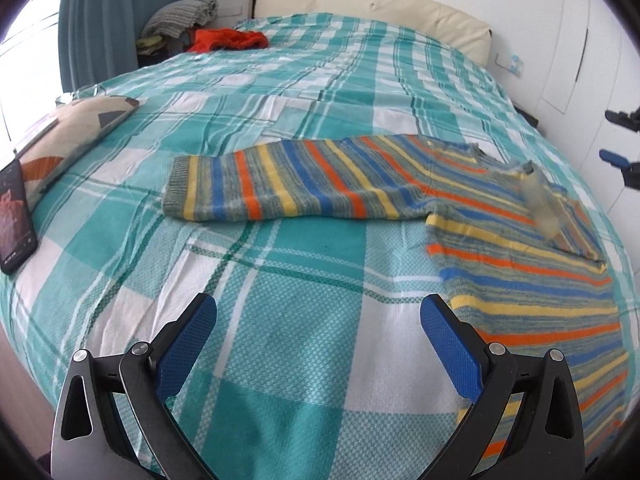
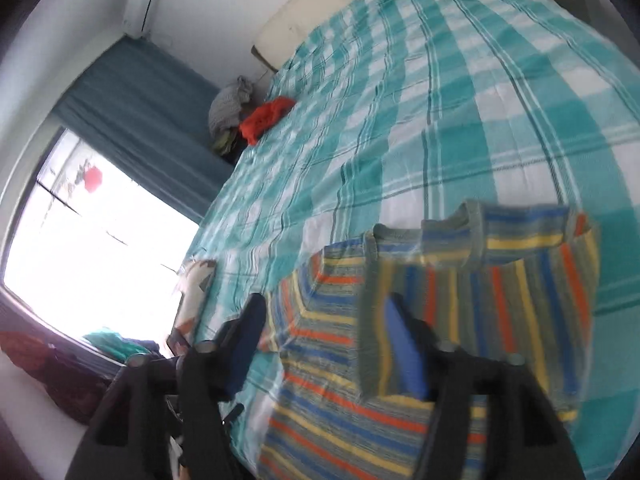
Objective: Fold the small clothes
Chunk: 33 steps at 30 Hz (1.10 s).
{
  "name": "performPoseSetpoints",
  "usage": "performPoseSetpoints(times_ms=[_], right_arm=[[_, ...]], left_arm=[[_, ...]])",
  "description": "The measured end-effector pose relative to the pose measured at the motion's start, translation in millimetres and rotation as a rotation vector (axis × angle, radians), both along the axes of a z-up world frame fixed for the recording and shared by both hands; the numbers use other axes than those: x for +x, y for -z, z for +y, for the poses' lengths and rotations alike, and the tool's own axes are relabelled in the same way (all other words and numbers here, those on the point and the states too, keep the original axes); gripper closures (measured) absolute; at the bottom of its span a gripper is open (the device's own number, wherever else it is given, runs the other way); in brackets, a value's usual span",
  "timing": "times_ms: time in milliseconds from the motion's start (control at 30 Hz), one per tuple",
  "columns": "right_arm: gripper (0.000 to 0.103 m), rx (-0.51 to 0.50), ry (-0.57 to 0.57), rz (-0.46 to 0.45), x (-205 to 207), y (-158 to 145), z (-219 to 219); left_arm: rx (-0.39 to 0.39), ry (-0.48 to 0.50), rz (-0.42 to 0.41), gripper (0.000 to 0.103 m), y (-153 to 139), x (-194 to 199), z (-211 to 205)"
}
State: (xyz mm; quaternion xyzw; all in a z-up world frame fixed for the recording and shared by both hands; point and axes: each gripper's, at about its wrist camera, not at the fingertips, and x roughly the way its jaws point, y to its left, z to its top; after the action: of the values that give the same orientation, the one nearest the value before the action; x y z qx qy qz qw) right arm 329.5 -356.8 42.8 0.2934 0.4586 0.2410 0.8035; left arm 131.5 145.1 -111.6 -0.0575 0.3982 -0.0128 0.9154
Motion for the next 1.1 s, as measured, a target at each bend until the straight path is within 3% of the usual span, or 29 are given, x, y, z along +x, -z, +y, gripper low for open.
performPoseSetpoints(times_ms=[133,233,267,333,400,467,500,600,667,700,800,967,1100], right_arm=[[0.039,-0.053,0.066,0.047,-12,17,-36],[0.039,-0.246,0.11,0.079,-28,26,-68],[0.039,-0.365,0.119,0.091,-31,34,-75],[0.039,-0.493,0.115,0.133,-33,54,-84],[0.041,-0.524,0.096,0.174,-39,75,-92],[0.085,-0.538,0.071,0.233,-38,101,-97],[0.098,-0.585,0.094,0.244,-39,108,-104],[0.098,-0.568,0.215,0.265,-46,122,-129],[0.098,-0.552,0.212,0.261,-46,120,-131],[0.089,-0.559,0.199,0.249,-46,117,-130],[0.052,-0.573,0.207,0.216,-51,101,-133],[0.038,-0.585,0.264,0.092,-99,74,-140],[0.034,-0.698,0.278,0.009,-168,70,-139]], left_arm=[[-0.005,-0.013,-0.008,0.001,-1,3,3],[-0.007,-0.02,0.003,0.001,1,6,3],[-0.007,-0.022,0.009,0.001,3,7,3],[-0.007,-0.023,0.019,0.001,5,8,1],[0.0,-0.02,0.029,0.001,8,8,-2],[0.019,-0.013,0.041,0.001,12,9,-6],[0.029,-0.011,0.044,0.001,13,9,-7],[0.06,0.0,0.048,0.001,16,8,-13],[0.074,0.014,0.052,0.001,18,9,-16],[0.082,0.021,0.055,0.001,18,10,-18],[0.097,0.032,0.053,0.001,18,10,-23],[0.111,0.039,0.041,0.001,16,8,-25],[0.089,0.025,0.045,0.001,17,9,-21]])
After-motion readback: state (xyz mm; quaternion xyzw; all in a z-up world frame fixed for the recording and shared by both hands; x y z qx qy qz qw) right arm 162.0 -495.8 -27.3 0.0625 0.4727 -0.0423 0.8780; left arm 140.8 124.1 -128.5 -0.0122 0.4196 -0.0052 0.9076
